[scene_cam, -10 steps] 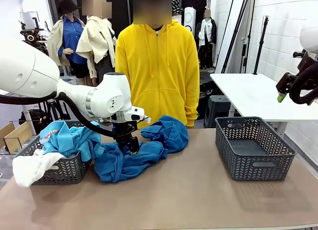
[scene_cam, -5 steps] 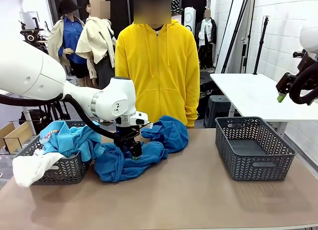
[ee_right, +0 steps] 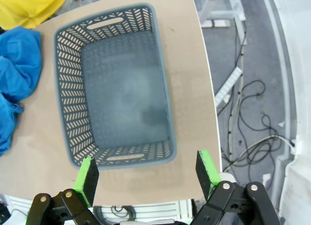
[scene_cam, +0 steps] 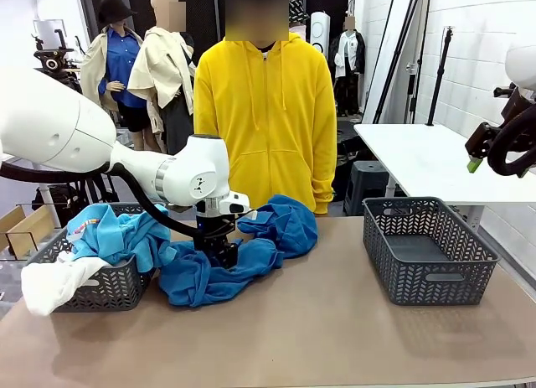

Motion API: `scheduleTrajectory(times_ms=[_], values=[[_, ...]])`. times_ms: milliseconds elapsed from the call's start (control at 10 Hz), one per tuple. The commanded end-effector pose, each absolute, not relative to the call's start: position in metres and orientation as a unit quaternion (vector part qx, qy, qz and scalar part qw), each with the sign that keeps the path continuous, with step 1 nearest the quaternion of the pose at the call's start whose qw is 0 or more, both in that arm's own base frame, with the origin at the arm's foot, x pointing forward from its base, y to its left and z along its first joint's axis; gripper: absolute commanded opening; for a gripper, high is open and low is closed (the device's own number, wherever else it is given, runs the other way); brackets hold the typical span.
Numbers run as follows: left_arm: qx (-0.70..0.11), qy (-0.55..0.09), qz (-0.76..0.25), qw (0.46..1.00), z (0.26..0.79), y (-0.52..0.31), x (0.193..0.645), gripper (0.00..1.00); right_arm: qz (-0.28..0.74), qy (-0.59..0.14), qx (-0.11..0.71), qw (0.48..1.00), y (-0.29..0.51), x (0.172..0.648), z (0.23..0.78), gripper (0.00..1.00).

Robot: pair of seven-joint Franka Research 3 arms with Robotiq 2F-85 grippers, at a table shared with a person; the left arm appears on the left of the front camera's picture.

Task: Sort the tops and bottoms.
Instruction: Lift clothes from the center of the table with your left hand.

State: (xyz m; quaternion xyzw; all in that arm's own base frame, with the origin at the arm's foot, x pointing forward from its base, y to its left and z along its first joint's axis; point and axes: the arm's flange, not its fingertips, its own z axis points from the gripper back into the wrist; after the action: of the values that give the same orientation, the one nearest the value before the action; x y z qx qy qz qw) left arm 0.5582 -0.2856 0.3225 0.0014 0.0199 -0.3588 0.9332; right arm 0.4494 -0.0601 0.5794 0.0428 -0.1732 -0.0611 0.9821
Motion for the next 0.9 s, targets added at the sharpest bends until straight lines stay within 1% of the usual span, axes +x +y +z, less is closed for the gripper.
scheduleTrajectory(times_ms=[0, 100, 800], values=[[0.004, 0.026, -0.353, 0.935, 0.32, -0.289, 0.559, 0.12, -0.07, -0.17, 0.033, 0.982, -0.058, 0.447, 0.579, 1.0], [0.001, 0.027, -0.355, 0.935, 0.321, -0.289, 0.559, 0.0, -0.07, -0.17, 0.033, 0.982, -0.058, 0.447, 0.579, 1.0], [-0.026, 0.028, -0.364, 0.931, 0.333, -0.291, 0.555, 0.0, -0.07, -0.17, 0.033, 0.982, -0.058, 0.447, 0.579, 1.0]])
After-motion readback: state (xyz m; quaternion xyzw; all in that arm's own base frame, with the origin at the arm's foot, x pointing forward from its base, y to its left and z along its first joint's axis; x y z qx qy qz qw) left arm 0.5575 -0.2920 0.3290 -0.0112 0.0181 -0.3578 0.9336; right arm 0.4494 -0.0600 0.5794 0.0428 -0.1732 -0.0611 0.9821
